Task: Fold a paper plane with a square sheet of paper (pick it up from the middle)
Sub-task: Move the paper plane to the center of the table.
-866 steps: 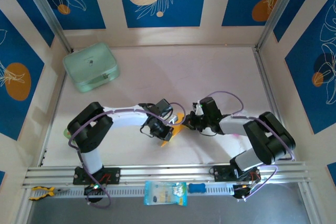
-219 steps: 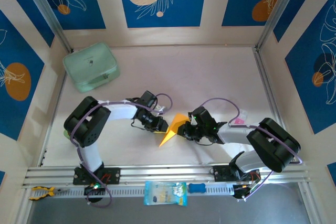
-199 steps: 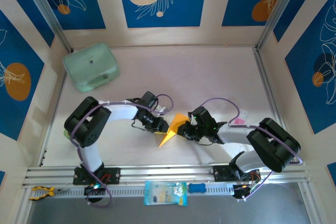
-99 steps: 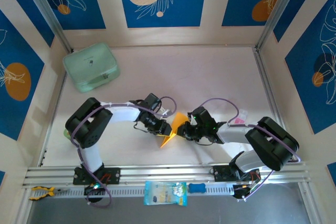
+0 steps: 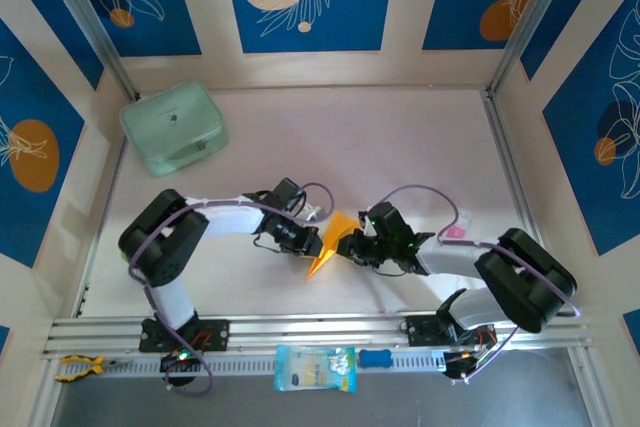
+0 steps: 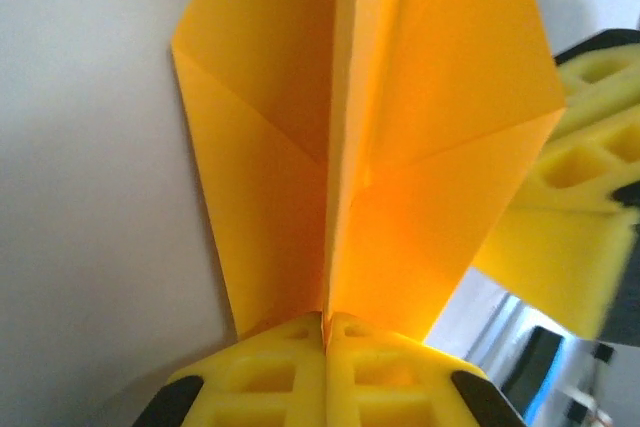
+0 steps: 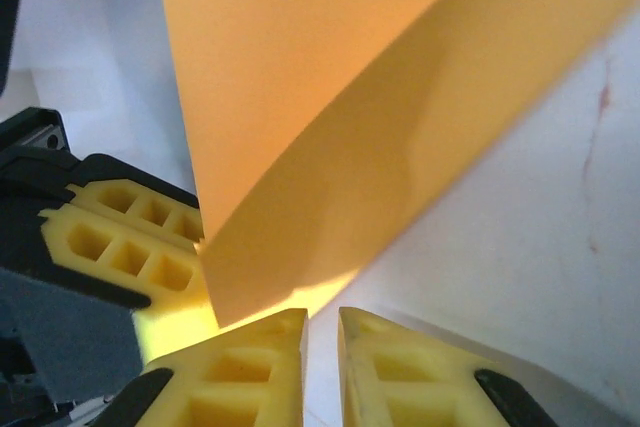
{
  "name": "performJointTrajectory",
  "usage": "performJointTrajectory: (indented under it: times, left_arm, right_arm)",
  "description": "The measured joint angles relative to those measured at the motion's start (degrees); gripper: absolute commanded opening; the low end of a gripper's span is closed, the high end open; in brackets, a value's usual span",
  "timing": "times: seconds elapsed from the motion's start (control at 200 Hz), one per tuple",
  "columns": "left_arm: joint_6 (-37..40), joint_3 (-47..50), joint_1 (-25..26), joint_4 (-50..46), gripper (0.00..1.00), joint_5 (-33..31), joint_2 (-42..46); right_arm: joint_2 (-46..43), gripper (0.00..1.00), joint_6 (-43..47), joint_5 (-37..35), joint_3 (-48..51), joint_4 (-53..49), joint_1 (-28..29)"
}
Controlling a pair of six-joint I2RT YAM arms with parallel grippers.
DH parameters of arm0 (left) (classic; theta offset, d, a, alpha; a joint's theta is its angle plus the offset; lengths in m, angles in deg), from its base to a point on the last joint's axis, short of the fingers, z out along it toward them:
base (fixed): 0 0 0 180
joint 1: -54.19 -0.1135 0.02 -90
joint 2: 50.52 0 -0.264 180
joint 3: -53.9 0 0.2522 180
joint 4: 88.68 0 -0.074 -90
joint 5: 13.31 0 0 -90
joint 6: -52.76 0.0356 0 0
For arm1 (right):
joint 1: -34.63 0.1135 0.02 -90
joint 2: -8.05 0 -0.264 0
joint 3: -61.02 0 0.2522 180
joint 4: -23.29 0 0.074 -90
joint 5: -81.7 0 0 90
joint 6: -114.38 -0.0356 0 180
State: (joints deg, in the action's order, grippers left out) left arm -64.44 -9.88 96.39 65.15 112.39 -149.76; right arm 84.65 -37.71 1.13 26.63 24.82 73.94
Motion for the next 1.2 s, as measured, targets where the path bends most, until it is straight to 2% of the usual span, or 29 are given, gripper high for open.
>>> performJointTrajectory:
  times: [0.215,0.345,0.48,0.71,1.2]
  left_arm:
    - [-1.2,2.5,0.1,-2.0,0.03,-17.7,12.6]
    - [-1.8,2.3,0.1,-5.5,0.04,-27.1,13.6]
    - [-2.8,2.3,0.1,-9.3,0.05,-32.6,13.6]
    - [-3.1,2.3,0.9,-11.2,0.08,-36.5,13.5]
    - [-3.2,2.3,1.2,-11.0,0.13,-36.8,11.3]
  right_arm:
    - [-7.9,0.2,0.5,-4.0,-0.8,-5.8,0.6]
    - [-8.0,0.2,0.5,-5.0,-1.3,-7.7,1.1]
    - [-7.8,0.21,0.5,-5.2,-1.4,-8.1,1.7]
    - [-6.5,0.21,0.5,-5.2,-1.9,-8.2,2.3]
    - [-4.2,0.21,0.2,-5.4,-1.9,-7.0,2.7]
